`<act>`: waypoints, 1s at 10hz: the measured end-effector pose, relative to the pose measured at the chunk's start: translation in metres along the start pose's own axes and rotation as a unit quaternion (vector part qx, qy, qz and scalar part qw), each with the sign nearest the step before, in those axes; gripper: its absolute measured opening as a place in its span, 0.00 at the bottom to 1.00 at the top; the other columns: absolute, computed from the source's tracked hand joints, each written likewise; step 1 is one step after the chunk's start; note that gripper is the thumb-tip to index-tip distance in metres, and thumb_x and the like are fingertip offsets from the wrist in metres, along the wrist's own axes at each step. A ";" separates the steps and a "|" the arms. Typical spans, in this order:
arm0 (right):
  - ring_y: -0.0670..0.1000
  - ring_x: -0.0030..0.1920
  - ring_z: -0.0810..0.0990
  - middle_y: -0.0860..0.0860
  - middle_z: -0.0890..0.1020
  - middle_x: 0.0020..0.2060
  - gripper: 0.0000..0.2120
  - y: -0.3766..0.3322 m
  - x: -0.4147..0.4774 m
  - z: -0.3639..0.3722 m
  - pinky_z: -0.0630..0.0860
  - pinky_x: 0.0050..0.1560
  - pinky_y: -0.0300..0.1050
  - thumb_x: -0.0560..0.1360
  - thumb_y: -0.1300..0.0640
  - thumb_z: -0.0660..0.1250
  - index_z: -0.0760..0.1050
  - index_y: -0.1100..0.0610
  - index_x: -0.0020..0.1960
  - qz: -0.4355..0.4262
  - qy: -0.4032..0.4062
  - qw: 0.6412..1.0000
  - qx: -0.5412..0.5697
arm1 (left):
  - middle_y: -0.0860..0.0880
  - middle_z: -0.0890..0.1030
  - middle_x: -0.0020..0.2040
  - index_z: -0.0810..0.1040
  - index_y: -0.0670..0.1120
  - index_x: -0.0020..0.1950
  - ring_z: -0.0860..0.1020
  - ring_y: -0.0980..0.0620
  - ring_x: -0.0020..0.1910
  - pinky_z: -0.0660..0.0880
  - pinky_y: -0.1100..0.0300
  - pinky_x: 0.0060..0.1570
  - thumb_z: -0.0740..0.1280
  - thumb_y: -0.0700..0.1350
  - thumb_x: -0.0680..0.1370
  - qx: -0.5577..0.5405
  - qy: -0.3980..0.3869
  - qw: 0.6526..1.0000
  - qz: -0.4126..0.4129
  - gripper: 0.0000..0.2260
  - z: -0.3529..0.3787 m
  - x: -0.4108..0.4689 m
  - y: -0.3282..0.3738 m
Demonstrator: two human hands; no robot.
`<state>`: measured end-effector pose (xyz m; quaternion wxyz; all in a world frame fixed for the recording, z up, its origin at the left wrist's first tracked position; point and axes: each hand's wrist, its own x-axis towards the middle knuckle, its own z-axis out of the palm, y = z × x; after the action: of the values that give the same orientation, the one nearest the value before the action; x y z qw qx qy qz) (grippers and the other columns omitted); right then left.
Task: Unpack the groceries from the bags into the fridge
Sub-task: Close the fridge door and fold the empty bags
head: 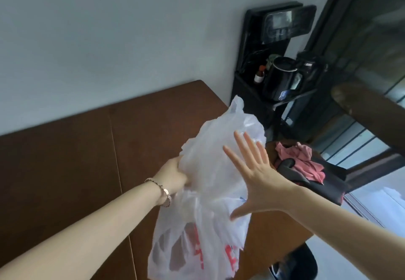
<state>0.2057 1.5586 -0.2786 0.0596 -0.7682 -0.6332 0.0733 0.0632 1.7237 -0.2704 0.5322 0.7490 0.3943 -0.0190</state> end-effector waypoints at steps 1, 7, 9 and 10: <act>0.55 0.73 0.28 0.50 0.28 0.72 0.66 -0.006 -0.006 0.014 0.29 0.70 0.53 0.59 0.34 0.75 0.19 0.38 0.66 -0.008 -0.032 0.998 0.061 | 0.50 0.79 0.35 0.77 0.45 0.37 0.77 0.52 0.37 0.75 0.60 0.40 0.61 0.30 0.72 0.052 -0.117 0.987 0.094 0.12 0.020 -0.013 0.016; 0.43 0.43 0.76 0.42 0.77 0.41 0.17 -0.024 0.006 0.018 0.73 0.45 0.37 0.73 0.65 0.67 0.72 0.42 0.50 0.235 0.199 0.849 0.429 | 0.46 0.72 0.63 0.64 0.64 0.63 0.75 0.42 0.58 0.77 0.39 0.47 0.78 0.68 0.48 -0.337 -0.088 0.936 -0.057 0.47 0.052 0.022 0.025; 0.35 0.39 0.80 0.43 0.80 0.37 0.16 -0.020 -0.007 0.032 0.75 0.39 0.33 0.71 0.71 0.66 0.75 0.49 0.45 0.220 0.080 0.816 0.529 | 0.47 0.81 0.41 0.77 0.46 0.42 0.79 0.46 0.44 0.77 0.47 0.49 0.73 0.57 0.54 -0.239 -0.096 0.965 0.045 0.22 0.068 0.018 0.021; 0.41 0.49 0.79 0.42 0.78 0.46 0.21 -0.024 -0.018 0.041 0.77 0.48 0.37 0.68 0.61 0.73 0.71 0.47 0.55 0.232 0.093 0.869 0.428 | 0.49 0.78 0.34 0.75 0.49 0.33 0.77 0.47 0.39 0.76 0.50 0.44 0.71 0.52 0.53 -0.218 -0.014 0.975 0.038 0.13 0.075 0.023 0.017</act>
<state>0.1710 1.5454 -0.3136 0.4222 -0.7956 -0.3349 0.2769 0.1190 1.6740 -0.3001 0.6885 0.6292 0.3523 0.0772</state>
